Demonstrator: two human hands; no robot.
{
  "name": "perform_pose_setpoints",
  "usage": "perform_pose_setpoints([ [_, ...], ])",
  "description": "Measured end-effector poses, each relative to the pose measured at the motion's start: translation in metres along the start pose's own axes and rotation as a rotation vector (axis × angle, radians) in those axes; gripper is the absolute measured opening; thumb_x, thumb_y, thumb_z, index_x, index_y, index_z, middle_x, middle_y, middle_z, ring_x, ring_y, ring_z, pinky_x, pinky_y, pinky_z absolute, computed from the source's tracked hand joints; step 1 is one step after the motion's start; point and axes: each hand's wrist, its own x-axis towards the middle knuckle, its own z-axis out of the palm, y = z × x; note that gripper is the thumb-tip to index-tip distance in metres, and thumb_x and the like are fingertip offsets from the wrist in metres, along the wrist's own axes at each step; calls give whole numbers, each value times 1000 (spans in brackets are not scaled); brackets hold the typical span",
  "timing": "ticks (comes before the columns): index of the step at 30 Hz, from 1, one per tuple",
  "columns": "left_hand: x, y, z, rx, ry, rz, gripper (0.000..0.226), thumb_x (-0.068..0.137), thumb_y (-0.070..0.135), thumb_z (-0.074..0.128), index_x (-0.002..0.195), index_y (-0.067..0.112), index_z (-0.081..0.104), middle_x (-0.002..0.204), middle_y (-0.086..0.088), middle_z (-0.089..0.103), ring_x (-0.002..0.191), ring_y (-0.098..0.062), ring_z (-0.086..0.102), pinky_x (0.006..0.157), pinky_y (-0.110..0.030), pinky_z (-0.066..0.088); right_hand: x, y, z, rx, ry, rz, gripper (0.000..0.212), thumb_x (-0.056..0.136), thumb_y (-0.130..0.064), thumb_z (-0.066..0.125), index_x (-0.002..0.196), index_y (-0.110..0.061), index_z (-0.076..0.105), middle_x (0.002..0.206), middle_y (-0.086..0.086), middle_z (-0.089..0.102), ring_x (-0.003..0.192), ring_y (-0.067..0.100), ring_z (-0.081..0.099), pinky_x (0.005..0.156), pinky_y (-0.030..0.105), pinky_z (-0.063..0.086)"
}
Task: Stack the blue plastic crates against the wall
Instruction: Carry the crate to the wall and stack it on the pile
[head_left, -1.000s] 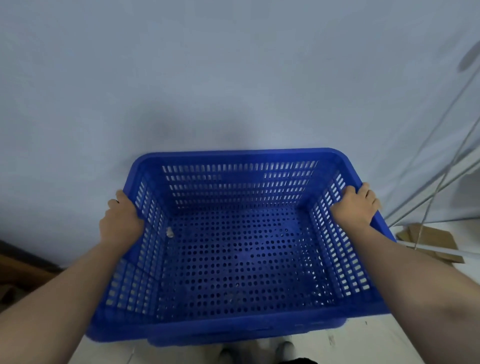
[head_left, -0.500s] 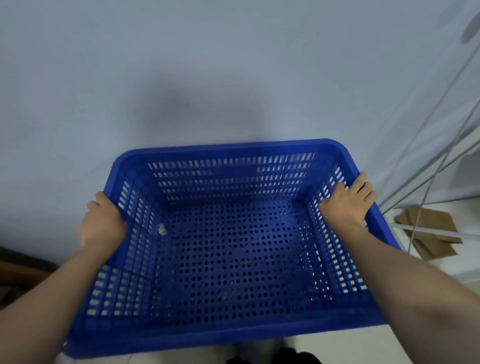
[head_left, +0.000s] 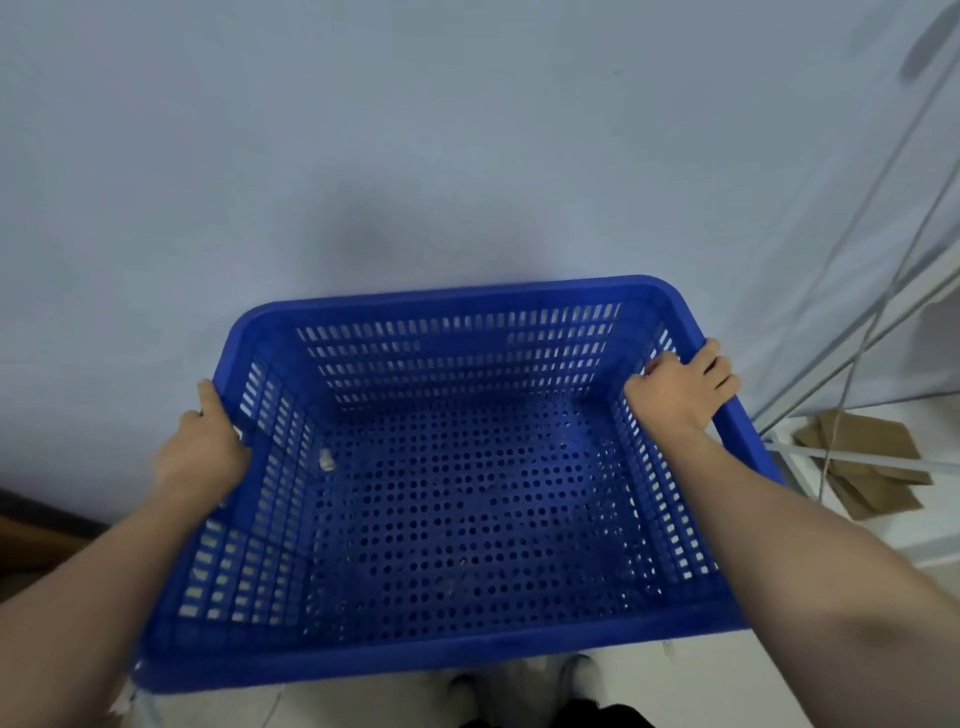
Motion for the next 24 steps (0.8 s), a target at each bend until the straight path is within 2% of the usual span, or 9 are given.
perform_pose_setpoints([
  [4, -3, -1, 1, -5, 16, -15, 71, 87, 13, 53, 146, 7, 14, 115, -29, 50, 90, -50, 58, 72, -50, 46, -5, 5, 5, -95, 6, -28, 28, 82, -32, 56, 99, -13, 67, 154, 20, 20, 129, 41, 30, 111, 51, 18],
  [7, -7, 1, 2, 43, 7, -10, 76, 87, 14, 56, 148, 6, 11, 118, -27, 49, 93, -48, 59, 69, -46, 42, -7, 7, 5, -144, 3, -37, 30, 84, -32, 57, 104, -11, 66, 157, 21, 16, 132, 42, 27, 112, 51, 17],
  [12, 1, 0, -2, 33, -17, 22, 77, 87, 15, 58, 148, 5, 11, 120, -26, 50, 95, -46, 60, 76, -52, 51, -9, 9, 8, -243, -18, -48, 33, 86, -32, 54, 110, -11, 63, 157, 24, 12, 133, 44, 25, 114, 51, 16],
  [17, -4, -7, 5, 44, 23, 33, 75, 91, 15, 53, 151, 5, 9, 115, -26, 51, 89, -44, 61, 67, -46, 46, -11, 12, 15, -252, 12, 1, 34, 88, -31, 51, 107, -6, 64, 156, 23, 13, 135, 44, 23, 115, 52, 11],
  [19, 3, -7, 3, 28, 3, 47, 79, 92, 17, 52, 153, 8, 3, 117, -24, 51, 90, -42, 61, 70, -46, 48, -8, 8, 15, -254, 5, -44, 33, 89, -30, 51, 106, -5, 63, 157, 24, 12, 136, 44, 22, 115, 52, 11],
  [21, 12, -4, 2, 14, 7, 53, 80, 91, 16, 52, 153, 8, 2, 118, -26, 51, 92, -43, 60, 74, -48, 50, -3, -3, 8, -212, 10, -4, 36, 89, -31, 50, 110, -5, 64, 157, 23, 14, 136, 44, 23, 116, 52, 12],
  [24, 4, -8, 5, 17, 32, 63, 78, 93, 15, 51, 153, 8, 3, 115, -27, 51, 85, -43, 60, 66, -46, 48, -9, 1, 9, -210, 5, 53, 35, 88, -31, 52, 110, -6, 64, 157, 22, 13, 137, 44, 23, 117, 52, 12],
])
